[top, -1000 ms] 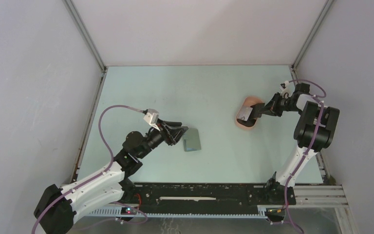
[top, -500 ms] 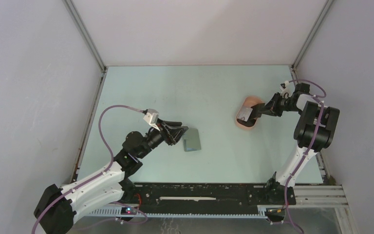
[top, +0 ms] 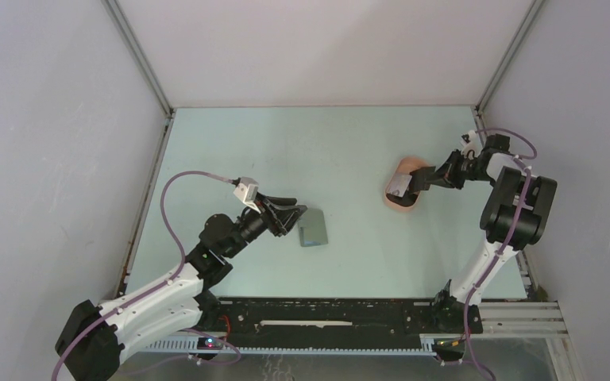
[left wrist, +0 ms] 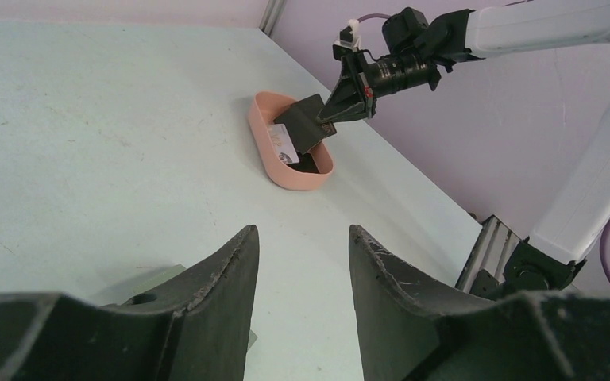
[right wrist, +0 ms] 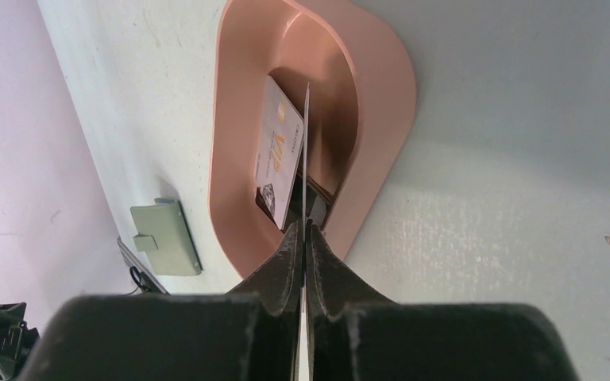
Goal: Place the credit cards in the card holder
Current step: Adjust the credit card in the storage box.
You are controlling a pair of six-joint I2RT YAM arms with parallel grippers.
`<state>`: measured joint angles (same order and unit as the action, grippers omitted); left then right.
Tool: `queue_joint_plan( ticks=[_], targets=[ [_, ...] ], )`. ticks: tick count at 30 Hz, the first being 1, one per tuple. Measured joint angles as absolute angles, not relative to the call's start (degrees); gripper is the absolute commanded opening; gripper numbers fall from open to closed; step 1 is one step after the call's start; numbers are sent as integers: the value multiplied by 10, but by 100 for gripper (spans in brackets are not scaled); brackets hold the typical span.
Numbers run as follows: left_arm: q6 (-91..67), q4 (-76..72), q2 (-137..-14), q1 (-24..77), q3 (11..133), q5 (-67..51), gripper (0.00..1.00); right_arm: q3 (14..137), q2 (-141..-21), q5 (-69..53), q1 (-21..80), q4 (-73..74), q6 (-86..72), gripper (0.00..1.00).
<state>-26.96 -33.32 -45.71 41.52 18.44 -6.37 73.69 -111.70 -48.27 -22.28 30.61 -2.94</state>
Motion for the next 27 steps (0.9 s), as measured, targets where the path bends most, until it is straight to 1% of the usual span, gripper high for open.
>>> queue_joint_plan(
  ticks=[4,10,27],
  targets=[
    [-270,-333,-457,415,184,-64,51,737,-1106,-479,-224,307,-28,5],
    [-270,-333,-456,415,184,-64,51,737,-1093,-477,-224,310,-23,9],
    [-270,-333,-456,415,184,-64,51,755,-1093,-442,-187,324,-13,10]
  ],
)
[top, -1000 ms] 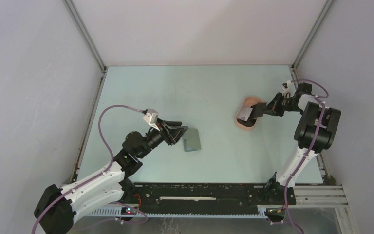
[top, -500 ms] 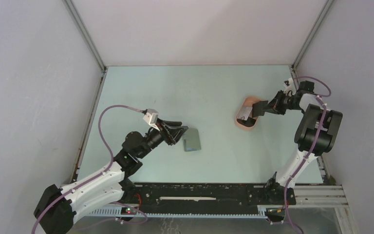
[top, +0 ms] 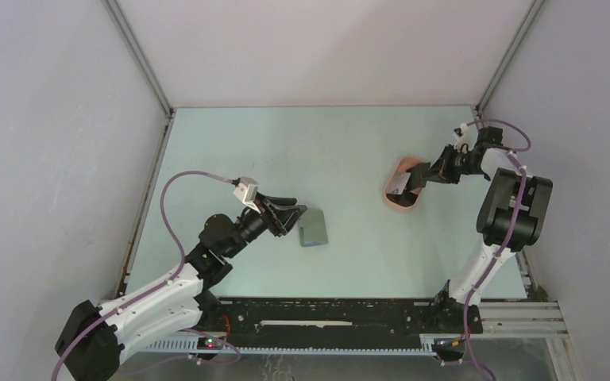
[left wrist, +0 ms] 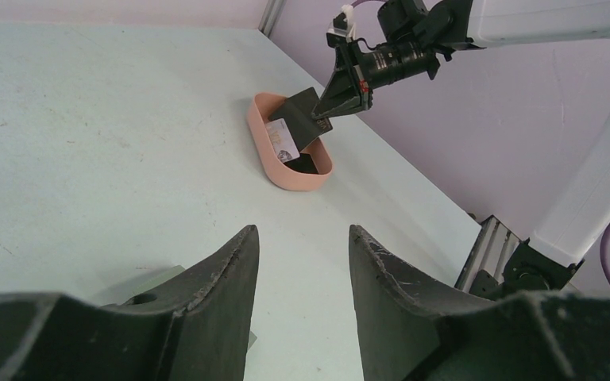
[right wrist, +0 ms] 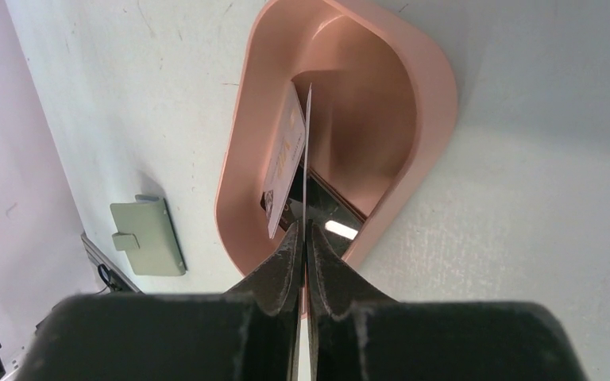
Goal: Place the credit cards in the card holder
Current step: Adjust the credit card in the storage box.
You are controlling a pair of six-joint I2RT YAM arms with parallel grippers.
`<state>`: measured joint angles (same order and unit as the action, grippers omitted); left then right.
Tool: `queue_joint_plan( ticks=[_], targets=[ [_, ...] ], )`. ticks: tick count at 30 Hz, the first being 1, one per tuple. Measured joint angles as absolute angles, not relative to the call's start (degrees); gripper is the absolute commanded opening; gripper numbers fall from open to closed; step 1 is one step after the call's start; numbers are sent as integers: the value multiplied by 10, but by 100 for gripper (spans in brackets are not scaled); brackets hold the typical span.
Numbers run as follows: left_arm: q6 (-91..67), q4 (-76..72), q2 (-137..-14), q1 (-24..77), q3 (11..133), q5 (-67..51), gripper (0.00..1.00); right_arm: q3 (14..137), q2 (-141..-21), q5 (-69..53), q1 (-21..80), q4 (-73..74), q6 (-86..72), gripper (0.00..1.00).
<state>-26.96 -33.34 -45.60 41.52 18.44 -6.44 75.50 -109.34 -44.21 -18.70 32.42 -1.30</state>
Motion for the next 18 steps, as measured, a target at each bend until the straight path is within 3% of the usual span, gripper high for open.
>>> queue_joint_plan(
  ticks=[18],
  targets=[
    [-270,-333,-456,415,184,-66,51,764,-1130,-451,-203,337,-12,13]
  ],
)
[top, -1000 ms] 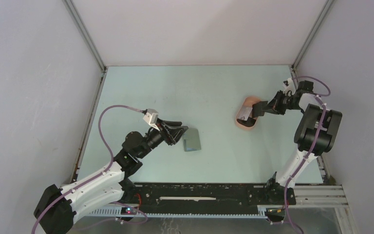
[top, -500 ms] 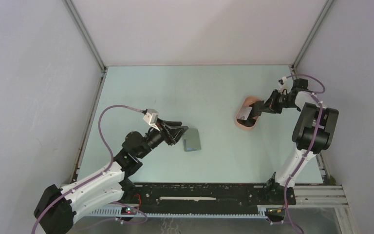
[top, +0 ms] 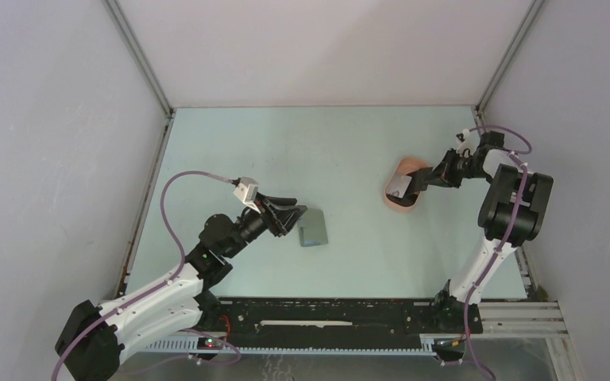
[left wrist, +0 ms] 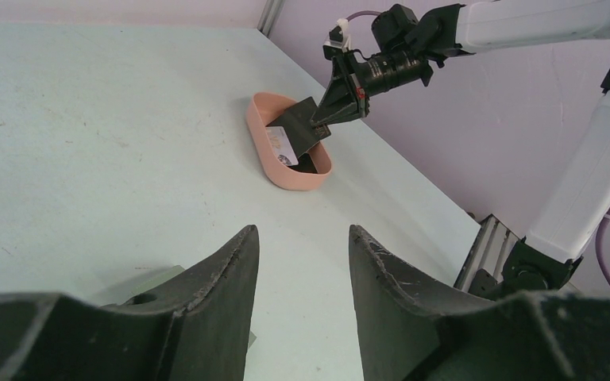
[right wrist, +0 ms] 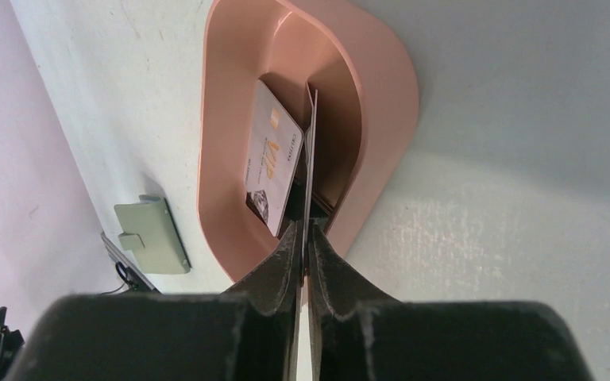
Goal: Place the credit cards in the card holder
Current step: Adjust the credit card in the storage box.
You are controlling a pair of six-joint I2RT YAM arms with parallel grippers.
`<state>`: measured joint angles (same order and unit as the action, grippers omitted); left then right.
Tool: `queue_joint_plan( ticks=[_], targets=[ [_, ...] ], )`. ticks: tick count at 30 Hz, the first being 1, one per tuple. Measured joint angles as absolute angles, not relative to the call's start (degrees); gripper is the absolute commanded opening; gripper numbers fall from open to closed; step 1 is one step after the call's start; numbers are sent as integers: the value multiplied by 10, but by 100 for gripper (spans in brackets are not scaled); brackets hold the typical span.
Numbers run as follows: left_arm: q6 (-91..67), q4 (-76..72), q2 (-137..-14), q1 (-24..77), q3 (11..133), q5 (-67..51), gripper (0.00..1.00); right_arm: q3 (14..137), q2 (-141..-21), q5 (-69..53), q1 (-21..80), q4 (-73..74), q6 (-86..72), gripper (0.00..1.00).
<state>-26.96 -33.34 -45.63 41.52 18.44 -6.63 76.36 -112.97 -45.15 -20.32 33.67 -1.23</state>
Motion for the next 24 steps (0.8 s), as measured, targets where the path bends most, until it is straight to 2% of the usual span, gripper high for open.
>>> queue_joint_plan(
  ticks=[7,12,24],
  targets=[
    [-270,-333,-456,415,184,-66,51,765,-1139,-474,-213,337,-14,13],
    [-270,-333,-456,415,184,-66,51,765,-1141,-481,-216,337,-14,7],
    [-270,-333,-458,415,184,-66,51,765,-1112,-465,-226,345,-4,0]
  ],
)
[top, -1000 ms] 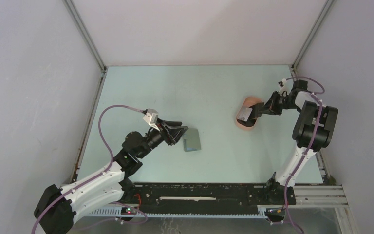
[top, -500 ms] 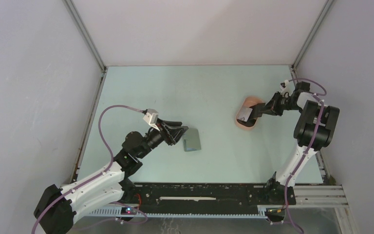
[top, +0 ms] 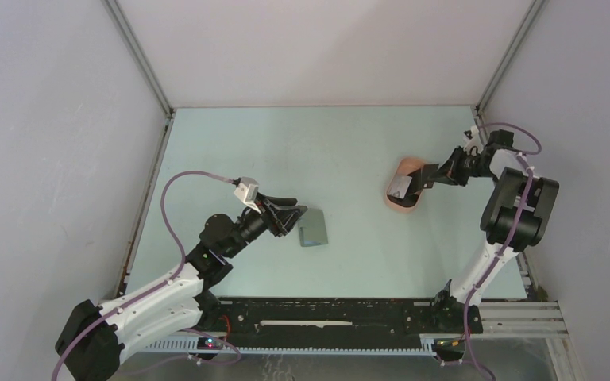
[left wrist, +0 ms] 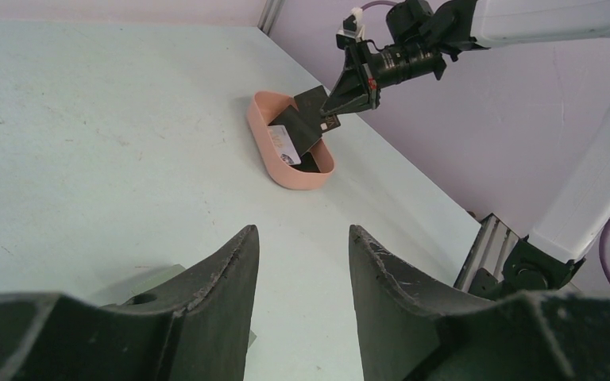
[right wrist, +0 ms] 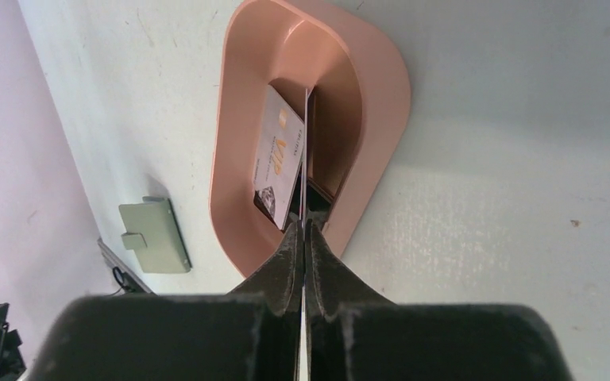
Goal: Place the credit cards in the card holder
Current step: Adjust the credit card in the storage box.
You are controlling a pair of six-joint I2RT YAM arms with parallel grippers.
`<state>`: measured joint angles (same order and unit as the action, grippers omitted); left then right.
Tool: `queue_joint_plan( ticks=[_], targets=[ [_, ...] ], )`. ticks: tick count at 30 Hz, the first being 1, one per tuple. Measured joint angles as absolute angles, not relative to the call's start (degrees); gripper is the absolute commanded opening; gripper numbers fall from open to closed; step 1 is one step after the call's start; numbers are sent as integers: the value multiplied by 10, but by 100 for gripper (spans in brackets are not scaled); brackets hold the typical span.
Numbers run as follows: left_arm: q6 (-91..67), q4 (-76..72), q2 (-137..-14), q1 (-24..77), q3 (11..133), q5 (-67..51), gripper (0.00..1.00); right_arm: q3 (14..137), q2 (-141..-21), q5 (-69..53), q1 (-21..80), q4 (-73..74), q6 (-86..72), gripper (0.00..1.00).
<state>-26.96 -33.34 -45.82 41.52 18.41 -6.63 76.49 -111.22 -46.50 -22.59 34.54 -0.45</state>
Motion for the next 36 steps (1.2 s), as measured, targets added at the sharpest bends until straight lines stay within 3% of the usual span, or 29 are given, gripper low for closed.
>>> queue_joint_plan(
  ticks=[6,8,12,15,16,22,27,36],
  targets=[
    [-270,-333,-458,416,184,-66,52,765,-1079,-439,-226,352,17,0],
    [-270,-333,-458,416,184,-66,57,765,-1067,-430,-226,355,26,0],
    [-268,-333,-459,416,184,-68,76,765,-1023,-404,-227,356,50,0],
    [-265,-333,-462,416,184,-74,98,765,-978,-396,-228,358,69,0],
    [-266,-333,-463,415,184,-77,100,765,-963,-400,-229,360,77,0],
    [-272,-337,-474,403,184,-104,100,750,-867,-458,-212,393,139,0],
    [-302,-387,-502,398,184,-162,96,716,-761,-535,-131,418,182,0],
    [-427,-695,-621,399,143,-230,88,638,-654,-705,19,394,212,0]
  ],
)
